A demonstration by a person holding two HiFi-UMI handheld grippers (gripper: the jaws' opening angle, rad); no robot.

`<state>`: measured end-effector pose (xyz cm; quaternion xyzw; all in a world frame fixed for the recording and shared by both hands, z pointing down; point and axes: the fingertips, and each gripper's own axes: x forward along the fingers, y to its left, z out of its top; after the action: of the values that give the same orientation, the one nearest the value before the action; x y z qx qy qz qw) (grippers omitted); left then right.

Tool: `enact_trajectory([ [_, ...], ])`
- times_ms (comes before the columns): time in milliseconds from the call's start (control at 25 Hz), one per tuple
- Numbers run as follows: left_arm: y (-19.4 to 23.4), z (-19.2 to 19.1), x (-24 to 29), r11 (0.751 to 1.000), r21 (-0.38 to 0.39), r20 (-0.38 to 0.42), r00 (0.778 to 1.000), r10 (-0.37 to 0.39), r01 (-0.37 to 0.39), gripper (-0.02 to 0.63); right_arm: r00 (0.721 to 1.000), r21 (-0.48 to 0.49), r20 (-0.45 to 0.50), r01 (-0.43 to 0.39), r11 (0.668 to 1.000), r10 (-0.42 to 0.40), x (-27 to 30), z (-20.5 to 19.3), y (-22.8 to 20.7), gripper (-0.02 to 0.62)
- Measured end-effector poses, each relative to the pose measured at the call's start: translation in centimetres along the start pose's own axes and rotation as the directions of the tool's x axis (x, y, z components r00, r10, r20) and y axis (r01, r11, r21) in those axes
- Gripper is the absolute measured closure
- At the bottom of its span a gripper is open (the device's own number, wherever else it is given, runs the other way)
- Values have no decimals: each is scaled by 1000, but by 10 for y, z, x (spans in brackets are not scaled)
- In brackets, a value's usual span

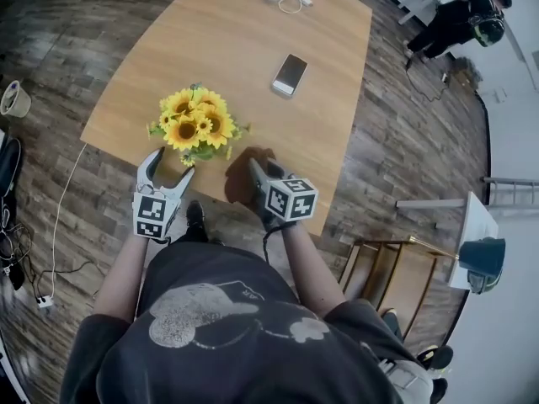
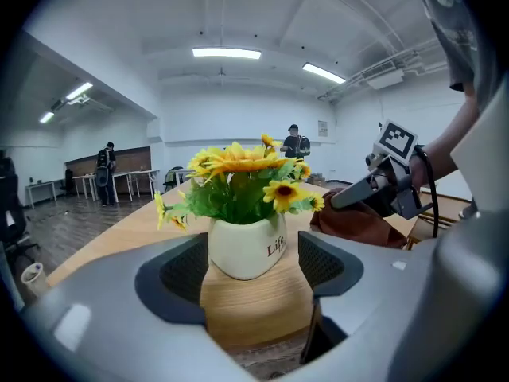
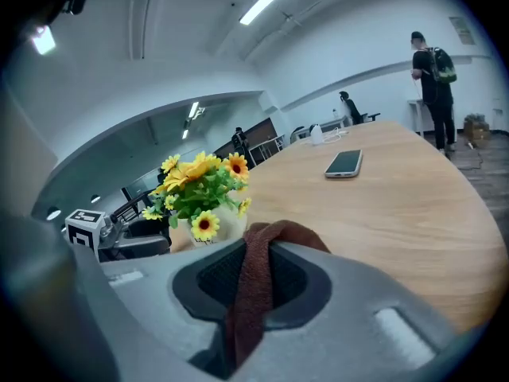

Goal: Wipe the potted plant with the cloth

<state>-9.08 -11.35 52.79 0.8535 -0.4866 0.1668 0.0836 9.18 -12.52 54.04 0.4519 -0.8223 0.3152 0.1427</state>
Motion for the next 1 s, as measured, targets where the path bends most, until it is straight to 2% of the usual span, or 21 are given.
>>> enact_trajectory([
  [240,6,-17,33,995,3,-63,993,-96,96,169,995,4,-83,-52,999,52,53,9,2,551],
  [480,10,-11,45,986,12,-44,985,-167,168,169,990,-25,-46,-135,991,134,86,41,9,551],
  [680,11,-6,52,973,39,-28,974,-225,226,192,971,-79,-45,-239,968,237,103,60,26,551],
  [800,10,-6,52,970,39,-25,971,-239,240,193,961,-84,-66,-272,959,267,109,57,35,551],
  [1000,11,-7,52,974,32,-16,974,-224,225,198,959,-45,-44,-281,959,279,106,51,36,551],
])
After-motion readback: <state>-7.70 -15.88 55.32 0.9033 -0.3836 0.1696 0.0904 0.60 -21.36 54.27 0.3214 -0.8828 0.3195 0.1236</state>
